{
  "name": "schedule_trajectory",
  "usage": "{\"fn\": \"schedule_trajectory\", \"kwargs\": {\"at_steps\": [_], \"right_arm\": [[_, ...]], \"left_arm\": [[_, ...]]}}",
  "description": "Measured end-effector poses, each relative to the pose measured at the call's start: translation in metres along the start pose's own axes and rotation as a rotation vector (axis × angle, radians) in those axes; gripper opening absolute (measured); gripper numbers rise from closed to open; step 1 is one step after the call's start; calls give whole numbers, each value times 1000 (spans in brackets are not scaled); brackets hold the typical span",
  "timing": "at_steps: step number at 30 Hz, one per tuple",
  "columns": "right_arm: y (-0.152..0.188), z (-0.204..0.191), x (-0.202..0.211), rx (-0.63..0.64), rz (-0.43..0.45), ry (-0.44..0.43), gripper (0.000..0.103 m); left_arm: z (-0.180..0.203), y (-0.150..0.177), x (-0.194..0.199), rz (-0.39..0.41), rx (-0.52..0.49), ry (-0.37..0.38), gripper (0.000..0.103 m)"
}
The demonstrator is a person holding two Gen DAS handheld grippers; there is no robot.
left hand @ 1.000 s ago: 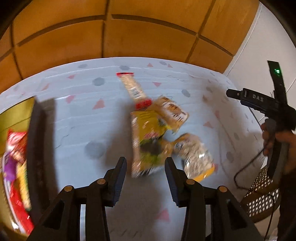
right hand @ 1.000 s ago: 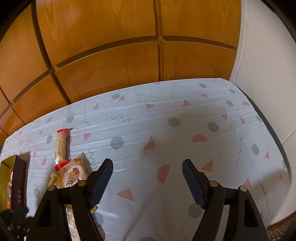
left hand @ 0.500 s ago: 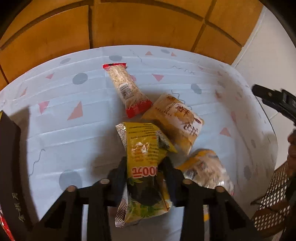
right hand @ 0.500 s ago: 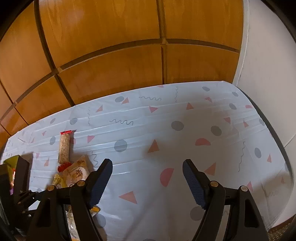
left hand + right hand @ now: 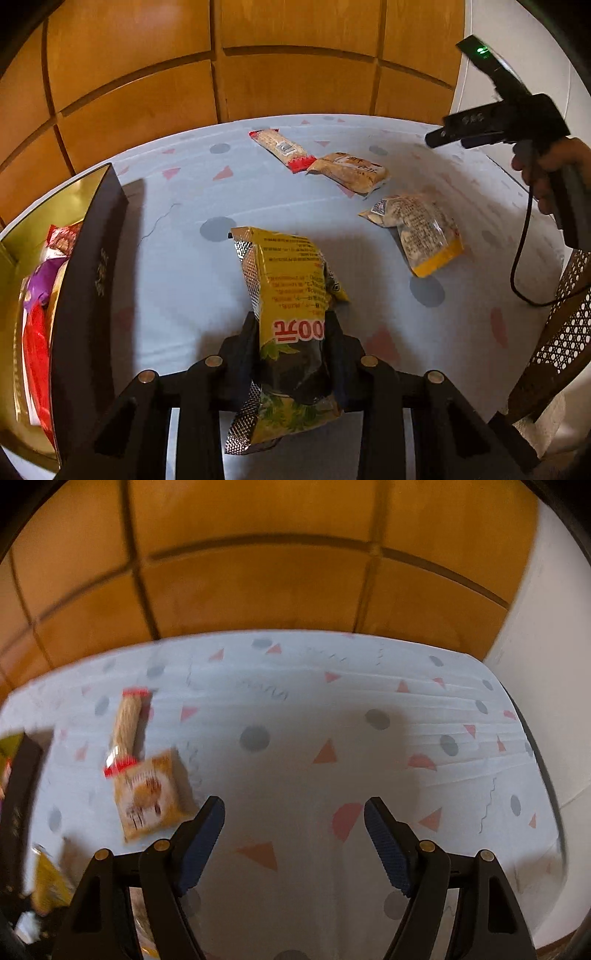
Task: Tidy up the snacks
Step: 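Lift the yellow chip bag with the left gripper while the right gripper grasps the rice cracker bar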
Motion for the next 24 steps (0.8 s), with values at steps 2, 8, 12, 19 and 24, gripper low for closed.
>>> {"fn": "schedule_trajectory", "kwargs": {"at_steps": [2, 8, 12, 19, 24], "right_arm": [[3, -4, -3, 14, -12, 14, 77], [6, -4, -7, 13, -24, 29, 77], [4, -1, -11, 1, -25, 37, 77], [-1, -2, -12, -106, -21, -132, 77], [-20, -25, -12, -152, -7, -309, 70]], "left_arm": [[0, -1, -1, -1, 11, 10, 34], [0, 0, -3, 17, 26, 24, 34], [-2, 2, -2, 17, 35, 29, 34], [-2, 3, -3, 25, 39, 29, 34], [-1, 3, -2, 29, 34, 26, 34]]}}
Point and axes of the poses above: each gripper's, at about its wrist camera, not at the fingertips, and x roughly against the way its jaws point, z to its right, y to its underside, the point moved 1 cm from there along -x, roughly the way its jaws point, and after that the axes turned 15 degrees about -y, right-handed, at the moved point
